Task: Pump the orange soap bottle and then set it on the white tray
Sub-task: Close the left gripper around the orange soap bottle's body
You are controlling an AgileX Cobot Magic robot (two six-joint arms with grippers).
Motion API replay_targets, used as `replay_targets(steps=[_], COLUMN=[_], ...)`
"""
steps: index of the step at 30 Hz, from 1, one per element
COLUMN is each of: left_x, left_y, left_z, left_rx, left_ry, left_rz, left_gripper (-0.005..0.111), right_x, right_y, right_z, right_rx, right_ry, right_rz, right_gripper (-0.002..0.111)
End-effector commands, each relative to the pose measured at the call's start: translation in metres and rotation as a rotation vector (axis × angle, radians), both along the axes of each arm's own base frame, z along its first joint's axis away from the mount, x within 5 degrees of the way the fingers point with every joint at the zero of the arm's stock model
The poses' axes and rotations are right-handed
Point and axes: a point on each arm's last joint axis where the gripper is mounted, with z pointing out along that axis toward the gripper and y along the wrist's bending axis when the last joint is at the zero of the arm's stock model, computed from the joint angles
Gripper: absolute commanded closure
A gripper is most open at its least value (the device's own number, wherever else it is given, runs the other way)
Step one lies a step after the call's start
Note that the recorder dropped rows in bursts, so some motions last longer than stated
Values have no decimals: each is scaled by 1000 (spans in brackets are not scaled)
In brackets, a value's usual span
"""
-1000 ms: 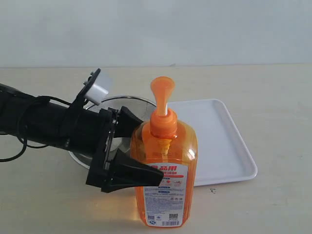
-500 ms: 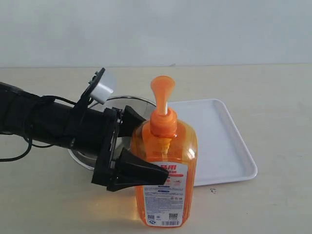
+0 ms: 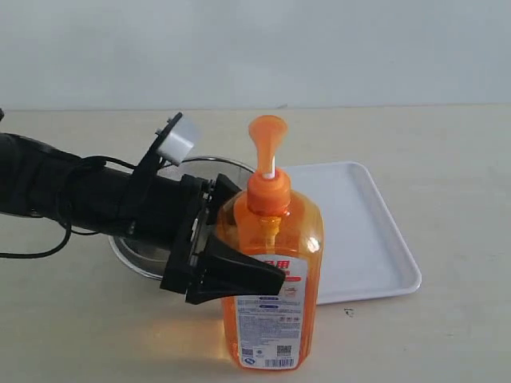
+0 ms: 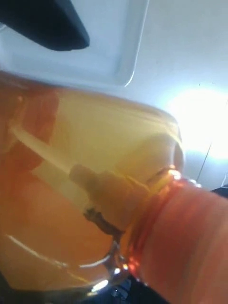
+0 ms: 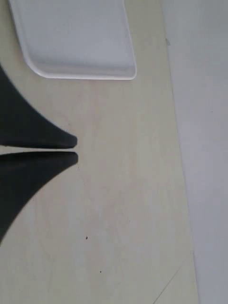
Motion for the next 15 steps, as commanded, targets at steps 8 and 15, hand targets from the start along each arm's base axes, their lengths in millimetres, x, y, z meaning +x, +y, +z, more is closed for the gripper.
replay_targets(steps=[8, 15], left_x=[4, 5], left_y=[-4, -5], left_z=[-3, -3], left_rx=[-32, -36], left_ry=[21, 18], left_rz=[-13, -7], left_gripper=[5, 36], right_x=[0, 0], right_y=[0, 0], right_z=[1, 1], right_rx=[-5, -5], right_ry=[-16, -16], right_rz=[0, 0], right_gripper=[108, 108])
